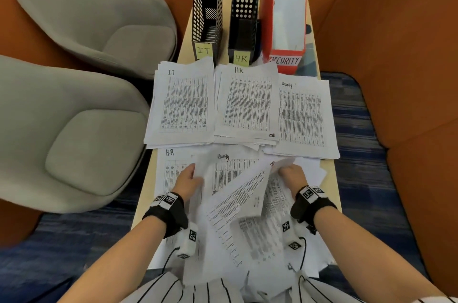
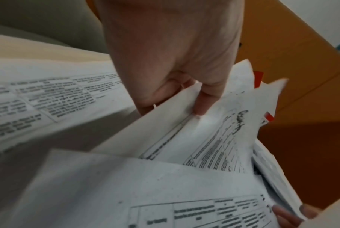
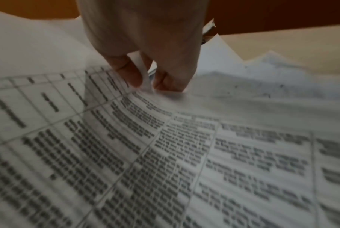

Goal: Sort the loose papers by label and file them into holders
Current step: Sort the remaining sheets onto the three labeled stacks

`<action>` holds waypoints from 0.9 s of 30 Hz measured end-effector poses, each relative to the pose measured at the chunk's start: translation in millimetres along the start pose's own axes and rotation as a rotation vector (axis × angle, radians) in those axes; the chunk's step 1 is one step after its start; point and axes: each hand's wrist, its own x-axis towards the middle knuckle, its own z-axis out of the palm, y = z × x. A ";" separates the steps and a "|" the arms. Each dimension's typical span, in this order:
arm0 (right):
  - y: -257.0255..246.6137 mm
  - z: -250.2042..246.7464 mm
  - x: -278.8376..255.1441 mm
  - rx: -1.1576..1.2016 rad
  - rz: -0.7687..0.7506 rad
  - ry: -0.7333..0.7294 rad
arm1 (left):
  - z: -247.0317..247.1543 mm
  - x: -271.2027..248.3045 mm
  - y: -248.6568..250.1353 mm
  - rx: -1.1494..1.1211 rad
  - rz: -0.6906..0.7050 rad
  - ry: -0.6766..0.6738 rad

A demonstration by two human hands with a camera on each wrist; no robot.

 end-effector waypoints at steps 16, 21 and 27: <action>15.8 -20.4 -9.2 0.305 0.263 0.024 | 62.6 1.6 13.6 0.780 0.173 -0.233; 18.4 -32.9 -21.8 0.591 0.219 0.004 | 71.2 6.2 11.6 0.561 0.203 -0.226; 14.5 -40.9 -7.5 0.639 0.249 0.274 | 26.0 7.8 17.3 0.032 0.154 0.045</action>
